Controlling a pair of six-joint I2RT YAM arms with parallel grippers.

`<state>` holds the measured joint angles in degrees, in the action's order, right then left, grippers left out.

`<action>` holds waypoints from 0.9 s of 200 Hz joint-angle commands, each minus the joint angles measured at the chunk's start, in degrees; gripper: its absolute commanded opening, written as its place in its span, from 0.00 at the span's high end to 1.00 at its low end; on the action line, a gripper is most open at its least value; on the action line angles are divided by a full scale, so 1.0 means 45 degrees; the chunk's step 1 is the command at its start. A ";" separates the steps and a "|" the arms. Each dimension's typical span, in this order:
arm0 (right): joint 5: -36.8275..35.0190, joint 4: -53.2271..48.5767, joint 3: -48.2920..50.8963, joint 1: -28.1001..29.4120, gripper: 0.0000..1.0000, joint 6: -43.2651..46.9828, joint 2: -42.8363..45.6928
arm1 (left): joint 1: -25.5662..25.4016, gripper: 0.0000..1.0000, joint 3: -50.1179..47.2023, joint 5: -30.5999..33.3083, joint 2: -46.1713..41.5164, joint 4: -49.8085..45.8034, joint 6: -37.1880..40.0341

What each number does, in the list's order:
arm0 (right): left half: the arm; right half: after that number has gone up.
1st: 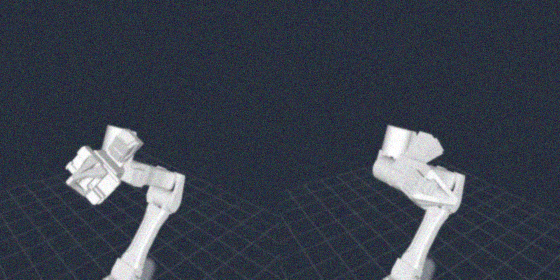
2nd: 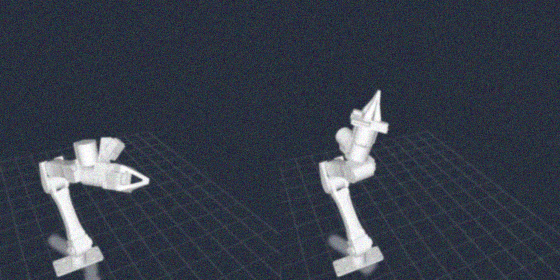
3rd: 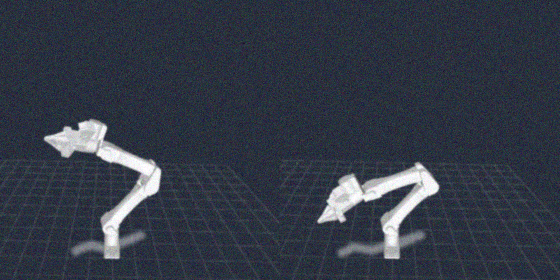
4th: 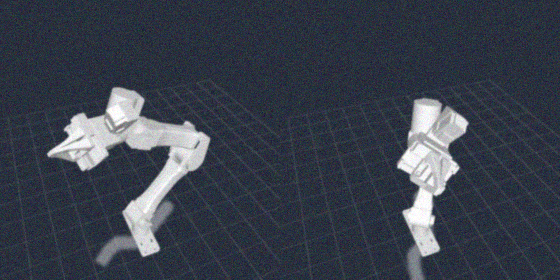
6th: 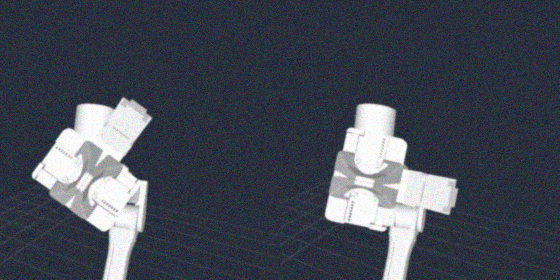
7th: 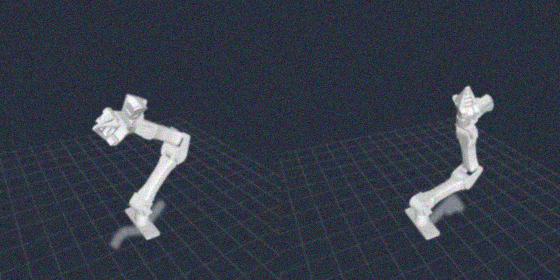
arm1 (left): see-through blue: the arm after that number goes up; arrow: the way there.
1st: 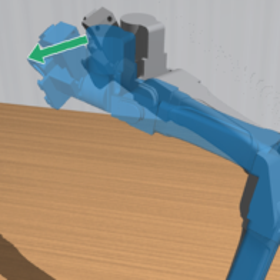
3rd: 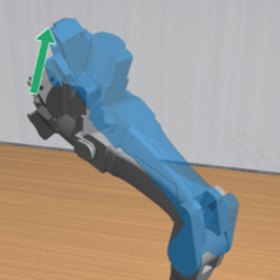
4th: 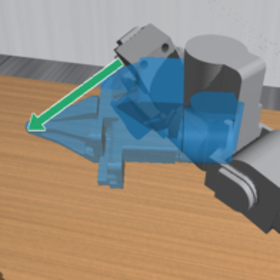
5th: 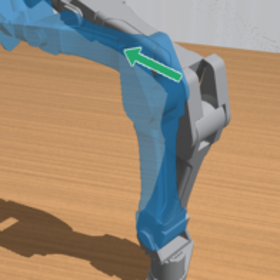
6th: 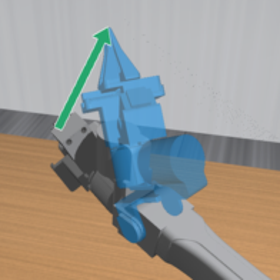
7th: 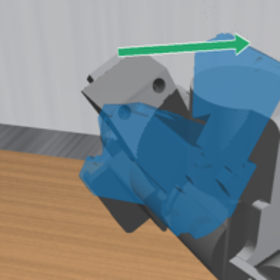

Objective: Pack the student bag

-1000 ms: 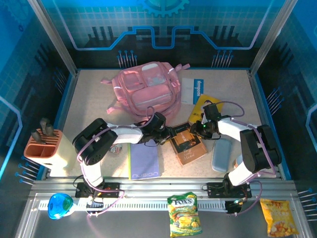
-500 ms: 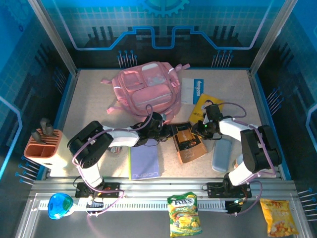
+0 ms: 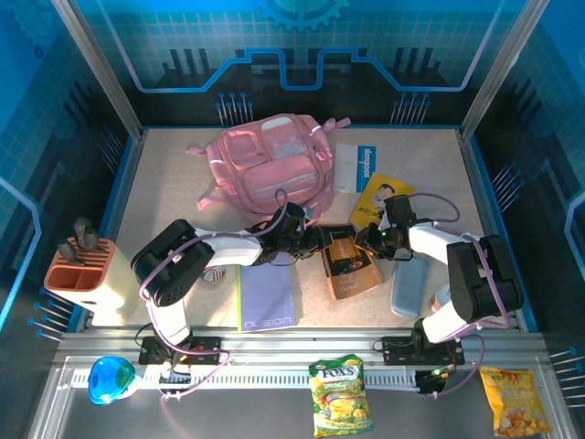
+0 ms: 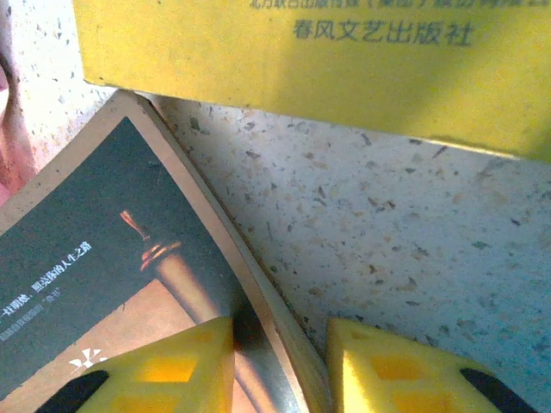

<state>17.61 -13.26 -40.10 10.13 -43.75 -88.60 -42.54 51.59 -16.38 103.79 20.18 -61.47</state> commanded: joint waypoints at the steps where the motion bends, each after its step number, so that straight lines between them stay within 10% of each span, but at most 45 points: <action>1: 0.0428 -0.0350 0.0216 -0.0142 0.67 -0.0210 0.0306 | -0.0106 0.73 0.0741 -0.0398 -0.0136 0.0111 0.0543; 70: 0.0275 -0.0282 0.0050 -0.0946 0.42 -0.0164 0.2613 | 0.0912 1.00 0.0957 0.0724 -0.2307 -0.1503 0.1623; 113: 0.2287 0.1788 -0.0163 -0.1300 0.14 -0.1696 0.3509 | 0.2571 1.00 0.1450 0.0844 -0.3787 -0.1984 0.1845; 180: 0.3690 0.6094 -0.1306 0.0076 0.00 -0.5949 0.2797 | 0.4601 1.00 0.1985 0.2555 -0.5069 -0.0220 0.0059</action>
<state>30.98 5.82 -42.72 7.42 -62.15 -74.70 -23.22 57.52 -8.67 84.03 11.42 -57.04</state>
